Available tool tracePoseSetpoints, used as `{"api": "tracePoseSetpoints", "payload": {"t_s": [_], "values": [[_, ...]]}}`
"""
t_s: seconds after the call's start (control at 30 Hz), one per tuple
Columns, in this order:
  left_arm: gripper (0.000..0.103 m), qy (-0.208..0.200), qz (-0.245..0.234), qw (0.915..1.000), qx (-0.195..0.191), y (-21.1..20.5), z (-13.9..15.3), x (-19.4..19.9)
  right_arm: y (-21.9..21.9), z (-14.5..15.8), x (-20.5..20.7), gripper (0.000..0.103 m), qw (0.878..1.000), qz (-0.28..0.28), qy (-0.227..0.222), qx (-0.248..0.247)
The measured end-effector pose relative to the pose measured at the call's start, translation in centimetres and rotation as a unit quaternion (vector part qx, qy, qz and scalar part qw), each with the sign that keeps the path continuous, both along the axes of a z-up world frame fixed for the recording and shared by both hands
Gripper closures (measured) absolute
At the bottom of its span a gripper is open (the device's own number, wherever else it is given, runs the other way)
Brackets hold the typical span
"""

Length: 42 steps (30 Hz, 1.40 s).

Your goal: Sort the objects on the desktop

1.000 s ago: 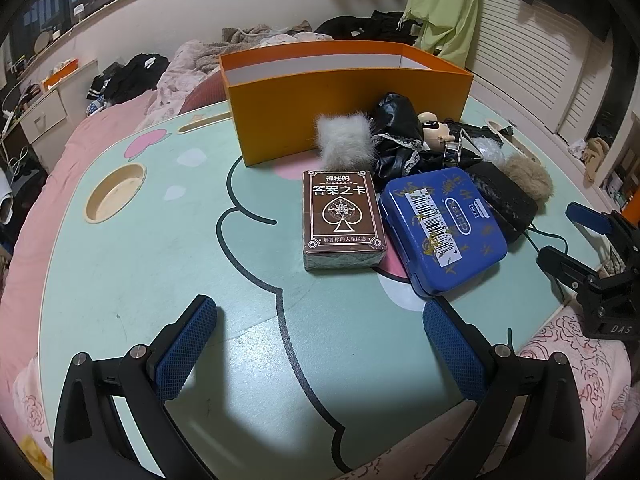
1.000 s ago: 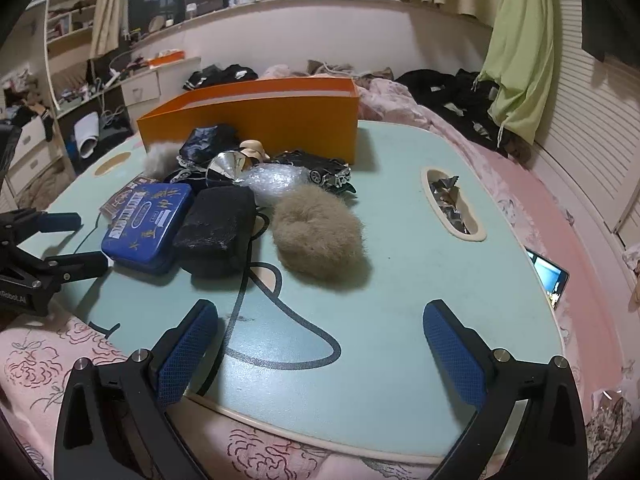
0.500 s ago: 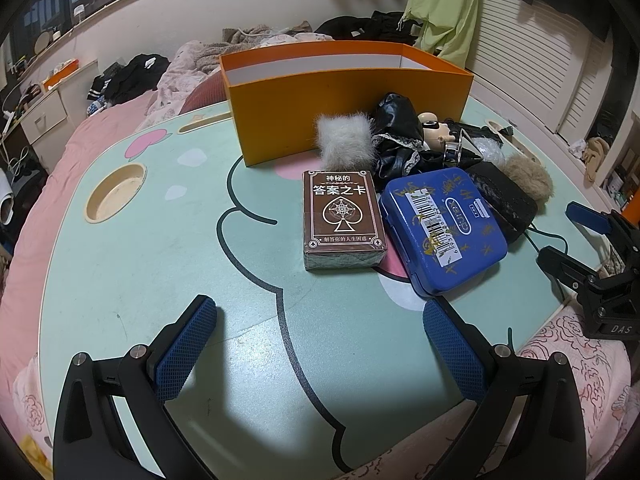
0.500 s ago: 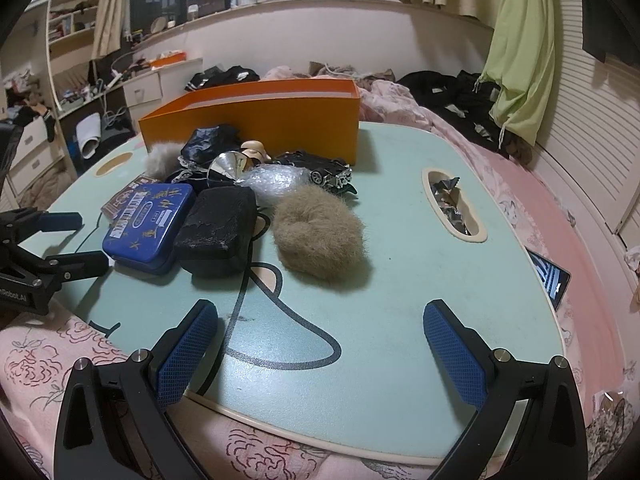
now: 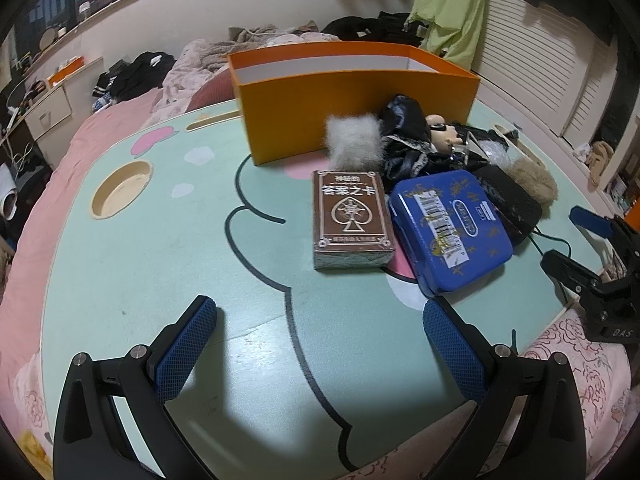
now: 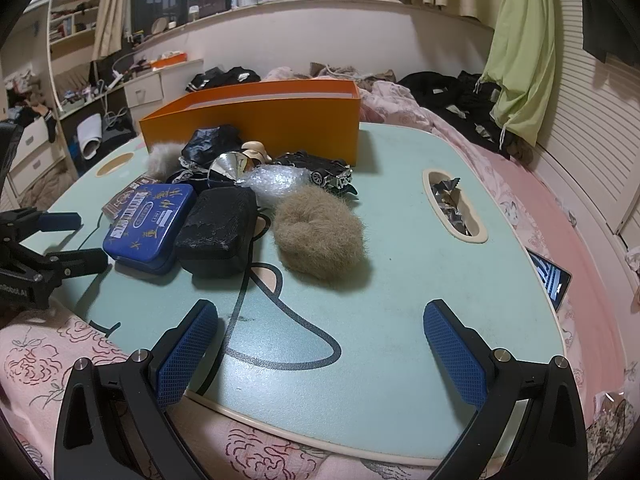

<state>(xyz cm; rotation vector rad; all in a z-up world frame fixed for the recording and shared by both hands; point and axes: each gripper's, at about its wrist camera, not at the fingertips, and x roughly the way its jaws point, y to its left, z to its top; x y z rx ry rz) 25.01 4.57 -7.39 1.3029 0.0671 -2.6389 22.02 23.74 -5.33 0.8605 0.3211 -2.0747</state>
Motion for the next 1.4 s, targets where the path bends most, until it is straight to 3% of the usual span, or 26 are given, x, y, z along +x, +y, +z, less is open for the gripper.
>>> {"api": "tracePoseSetpoints", "payload": {"t_s": [0.33,0.47,0.6,0.67,0.73,0.77,0.87,1.17,1.23,1.4], "values": [[0.002,0.050,0.006,0.9982,0.033,-2.2,2.9,-0.1,0.1,-0.1,0.0,0.000,1.000,0.000,0.002,0.000],[0.007,0.063,-0.002,0.9979,0.013,-2.2,4.0,-1.8,0.0,0.0,0.1,0.000,1.000,0.000,0.002,0.000],[0.018,0.034,-0.023,0.9991,-0.009,-1.1,3.2,-4.0,0.1,-0.1,0.0,0.000,1.000,0.000,0.003,0.000],[0.024,0.016,-0.026,0.9987,-0.042,-0.4,2.2,-4.6,0.0,0.0,0.1,0.000,1.000,-0.001,0.003,0.000],[0.025,0.022,-0.028,0.9988,-0.033,-0.5,1.8,-4.5,0.3,-0.6,-0.4,0.000,1.000,0.000,0.004,0.000],[0.029,0.019,-0.027,0.9990,-0.030,-0.5,1.6,-4.4,0.2,-0.5,-0.3,0.000,1.000,-0.001,0.004,-0.001],[0.061,0.009,-0.022,0.9993,-0.031,-0.6,0.9,-4.4,0.3,-0.5,-0.3,0.000,1.000,-0.001,0.006,0.000],[0.061,0.030,-0.020,0.9989,-0.029,-0.4,1.0,-3.4,-1.1,1.9,-2.1,0.001,1.000,-0.022,0.015,-0.013],[0.061,0.023,-0.012,0.9994,-0.022,-0.9,0.8,-3.6,-2.0,2.2,-3.1,0.010,1.000,-0.027,0.003,-0.011],[0.061,0.017,-0.013,0.9998,-0.005,-1.3,0.5,-3.8,-3.7,1.8,-4.5,0.019,0.999,-0.013,-0.045,-0.017]]}}
